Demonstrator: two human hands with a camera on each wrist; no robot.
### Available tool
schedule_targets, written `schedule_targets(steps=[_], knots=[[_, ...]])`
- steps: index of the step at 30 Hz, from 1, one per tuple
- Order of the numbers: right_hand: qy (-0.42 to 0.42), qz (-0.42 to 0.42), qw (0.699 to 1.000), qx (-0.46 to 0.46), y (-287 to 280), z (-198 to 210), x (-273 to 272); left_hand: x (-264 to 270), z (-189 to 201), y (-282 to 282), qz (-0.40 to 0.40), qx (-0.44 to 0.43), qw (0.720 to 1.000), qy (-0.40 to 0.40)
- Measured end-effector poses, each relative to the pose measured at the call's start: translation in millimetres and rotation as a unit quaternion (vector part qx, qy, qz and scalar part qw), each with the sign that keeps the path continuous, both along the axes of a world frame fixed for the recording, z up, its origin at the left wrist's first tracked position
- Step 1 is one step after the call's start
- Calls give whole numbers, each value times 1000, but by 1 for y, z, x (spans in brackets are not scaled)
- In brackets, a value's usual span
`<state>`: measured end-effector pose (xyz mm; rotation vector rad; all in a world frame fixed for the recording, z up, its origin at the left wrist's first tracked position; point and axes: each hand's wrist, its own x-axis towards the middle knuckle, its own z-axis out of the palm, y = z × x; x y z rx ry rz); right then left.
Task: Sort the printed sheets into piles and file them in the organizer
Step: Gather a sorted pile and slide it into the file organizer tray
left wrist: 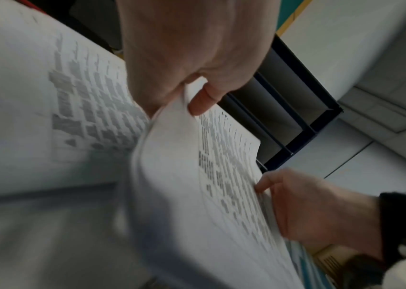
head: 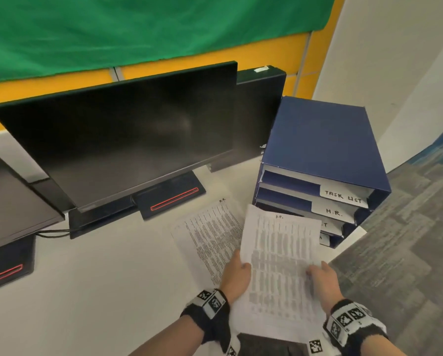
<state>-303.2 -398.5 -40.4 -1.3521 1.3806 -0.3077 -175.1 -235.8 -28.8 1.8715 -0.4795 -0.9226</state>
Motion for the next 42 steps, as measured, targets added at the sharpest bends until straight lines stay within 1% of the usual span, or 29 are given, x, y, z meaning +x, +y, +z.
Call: schedule_targets(steps=[2, 5, 7, 10, 12, 13, 16, 19, 21, 24, 26, 27, 28, 30, 32, 33, 34, 36, 37, 38, 39, 40, 41, 42], knots=[[6, -13, 1000, 17, -18, -1, -10, -4, 3, -18, -31, 9, 999, 28], [23, -23, 999, 15, -42, 0, -20, -4, 1, -39, -77, 20, 995, 62], [34, -29, 999, 9, -58, 4, -20, 2, 1, -48, -81, 23, 992, 97], [54, -39, 998, 22, -81, 16, -8, 7, 14, -45, -81, 3, 984, 162], [26, -38, 997, 60, -87, 29, 0, 10, 22, -39, -104, 1, 977, 184], [-10, -39, 995, 88, -88, 36, 3, 12, 25, -39, -102, 6, 977, 185], [-134, -34, 976, 166, -84, 47, -6, 21, 27, -53, -32, 11, 988, 149], [-218, -5, 953, 209, -56, 42, -28, 30, 26, -74, 10, -1, 991, 132], [-241, 2, 936, 258, -30, 36, -33, 33, 25, -85, 29, 4, 991, 130], [-250, 25, 907, 339, -5, 30, -16, 34, 21, -97, 36, 10, 992, 123], [-244, -16, 906, 345, -10, 23, 4, 34, 20, -98, 36, 7, 992, 122], [-237, -34, 915, 325, -16, 23, 13, 34, 20, -96, 38, 2, 992, 122], [-243, -73, 910, 329, -23, 23, 22, 36, 21, -93, 43, -2, 992, 119], [-247, -121, 906, 321, -39, 26, 37, 41, 21, -84, 60, -7, 993, 101], [-256, -153, 913, 279, -53, 26, 50, 49, 19, -72, 89, -7, 993, 84], [-273, -163, 905, 281, -58, 30, 60, 54, 17, -65, 107, -3, 991, 75], [-301, -193, 880, 314, -65, 36, 67, 58, 14, -56, 124, 7, 990, 62], [-361, -181, 853, 329, -75, 31, 80, 66, 4, -40, 154, 31, 987, 27], [-358, -172, 862, 314, -79, 29, 83, 70, -3, -30, 158, 49, 986, -3], [-357, -165, 861, 324, -83, 29, 86, 73, -7, -21, 156, 74, 984, -34], [-351, -160, 867, 316, -83, 31, 88, 77, -12, -12, 157, 100, 981, -60], [-341, -134, 883, 294, -80, 34, 91, 81, -15, -4, 163, 138, 973, -83], [-327, -109, 899, 269, -75, 33, 91, 85, -20, 5, 173, 186, 961, -109], [-295, -70, 921, 245, -67, 34, 92, 88, -22, 11, 186, 240, 944, -126]])
